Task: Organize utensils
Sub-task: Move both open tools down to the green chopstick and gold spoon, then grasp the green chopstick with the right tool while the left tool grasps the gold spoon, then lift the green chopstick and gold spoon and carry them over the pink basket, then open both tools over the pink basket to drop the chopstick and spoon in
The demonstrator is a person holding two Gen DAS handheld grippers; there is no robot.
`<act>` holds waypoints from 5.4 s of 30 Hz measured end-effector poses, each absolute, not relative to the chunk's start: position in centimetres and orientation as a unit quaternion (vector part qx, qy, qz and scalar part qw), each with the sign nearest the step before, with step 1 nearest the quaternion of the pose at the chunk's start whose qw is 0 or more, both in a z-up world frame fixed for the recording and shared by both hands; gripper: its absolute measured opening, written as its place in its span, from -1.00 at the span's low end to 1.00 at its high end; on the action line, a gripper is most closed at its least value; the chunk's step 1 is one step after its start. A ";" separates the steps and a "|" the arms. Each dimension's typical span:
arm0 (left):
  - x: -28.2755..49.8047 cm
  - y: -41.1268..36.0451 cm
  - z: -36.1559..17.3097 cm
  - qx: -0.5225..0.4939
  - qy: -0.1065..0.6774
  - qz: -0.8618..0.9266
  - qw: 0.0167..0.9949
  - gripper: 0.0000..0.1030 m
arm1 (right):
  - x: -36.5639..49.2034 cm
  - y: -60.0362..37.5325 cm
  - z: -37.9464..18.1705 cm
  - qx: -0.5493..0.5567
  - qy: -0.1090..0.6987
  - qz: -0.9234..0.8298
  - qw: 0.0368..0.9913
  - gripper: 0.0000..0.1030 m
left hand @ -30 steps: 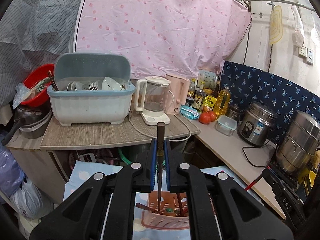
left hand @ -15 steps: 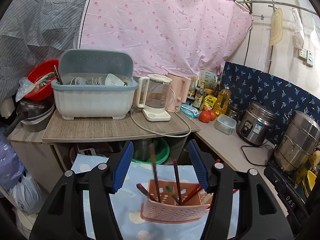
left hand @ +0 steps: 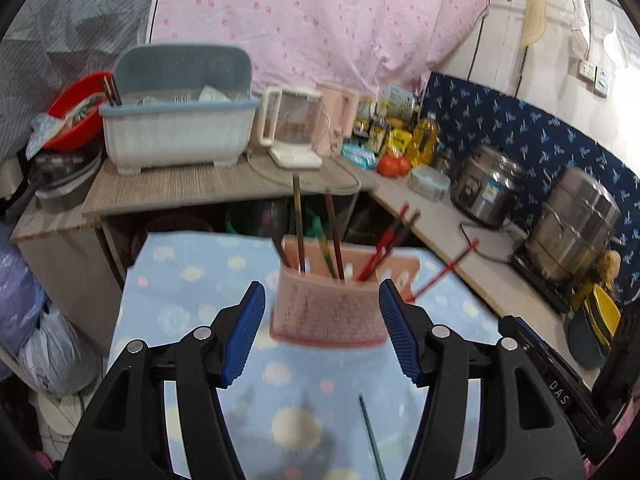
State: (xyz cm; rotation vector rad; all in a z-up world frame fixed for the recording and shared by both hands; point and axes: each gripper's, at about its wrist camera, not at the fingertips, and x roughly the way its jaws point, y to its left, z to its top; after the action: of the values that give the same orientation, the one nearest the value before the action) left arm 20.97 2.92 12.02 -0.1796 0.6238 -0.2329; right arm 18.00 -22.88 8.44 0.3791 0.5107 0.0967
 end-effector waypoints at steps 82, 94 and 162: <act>2.8 -2.3 -6.2 -0.015 0.457 -0.162 0.874 -0.79 | -0.6 -18.9 -6.8 0.140 0.407 0.038 0.902 -0.86; 2.8 -0.7 -2.7 -0.038 0.428 -0.152 0.890 -0.79 | -1.0 -19.2 -4.0 0.154 0.378 0.055 0.911 -0.86; 24.9 1.1 22.7 -0.062 0.219 -0.151 0.962 -0.99 | 22.5 -24.3 21.9 0.213 0.120 0.069 0.967 -0.86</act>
State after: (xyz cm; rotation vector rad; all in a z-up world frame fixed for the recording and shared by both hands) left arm 24.86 1.08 22.75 -0.1252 0.4443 -0.3061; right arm 22.55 -24.34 21.95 0.4300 0.2435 0.1400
